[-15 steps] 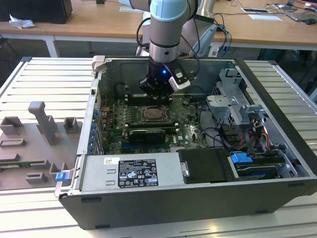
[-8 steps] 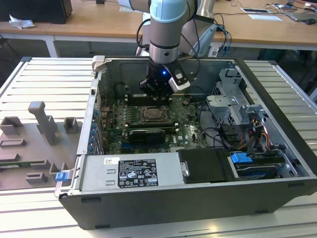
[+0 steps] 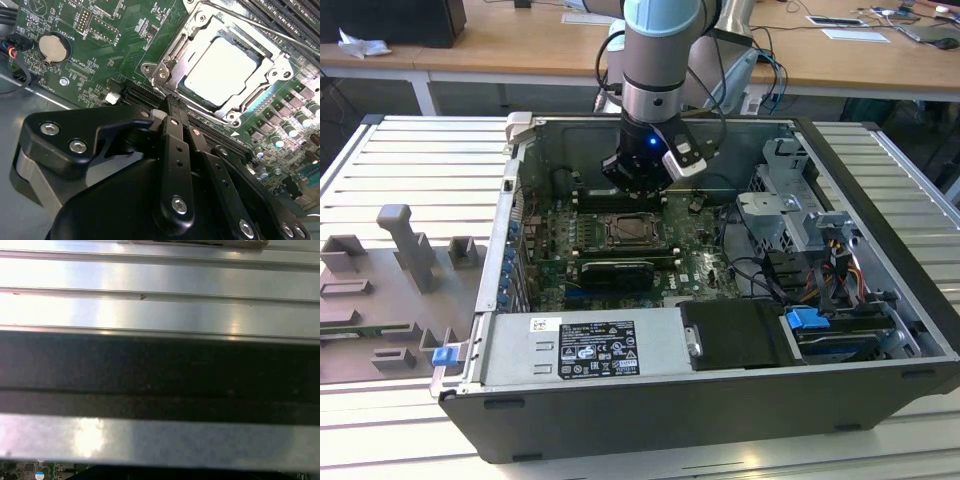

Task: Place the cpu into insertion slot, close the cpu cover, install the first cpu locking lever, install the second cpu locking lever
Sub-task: 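Install the first cpu locking lever, then install the second cpu locking lever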

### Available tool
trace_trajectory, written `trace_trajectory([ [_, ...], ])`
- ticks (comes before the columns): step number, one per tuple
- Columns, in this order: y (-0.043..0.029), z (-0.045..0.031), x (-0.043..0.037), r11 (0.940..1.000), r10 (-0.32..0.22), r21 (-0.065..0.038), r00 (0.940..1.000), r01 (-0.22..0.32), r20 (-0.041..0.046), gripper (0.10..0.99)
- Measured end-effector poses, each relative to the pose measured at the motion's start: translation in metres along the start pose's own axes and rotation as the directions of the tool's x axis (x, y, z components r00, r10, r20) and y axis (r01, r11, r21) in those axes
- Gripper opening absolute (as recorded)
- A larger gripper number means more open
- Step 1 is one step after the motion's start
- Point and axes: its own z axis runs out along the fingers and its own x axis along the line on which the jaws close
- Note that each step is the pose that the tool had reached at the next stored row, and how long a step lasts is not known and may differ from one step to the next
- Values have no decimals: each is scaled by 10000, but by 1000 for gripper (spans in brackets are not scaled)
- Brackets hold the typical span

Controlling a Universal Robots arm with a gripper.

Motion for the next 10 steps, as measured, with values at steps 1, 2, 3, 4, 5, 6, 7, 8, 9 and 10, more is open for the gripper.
trace_trajectory([
  [1,-6,0,0,10000,1,0,10000,-1,0,106],
  [2,-8,0,0,10000,1,0,10000,-1,0,106],
  [3,-10,-1,1,10000,0,0,10000,0,0,106],
  [4,-12,-1,1,10000,0,0,10000,0,0,106],
  [5,-14,-1,1,10000,0,0,10000,0,-1,106],
  [6,-16,-1,1,10000,1,0,10000,-1,0,106],
  [7,-18,-1,1,10000,0,0,10000,0,-1,106],
  [8,-20,-1,1,10000,0,1,10000,0,0,106],
  [9,-21,-2,1,10000,0,1,10000,0,-1,106],
  [10,-25,-2,1,10000,0,1,10000,0,-1,106],
])
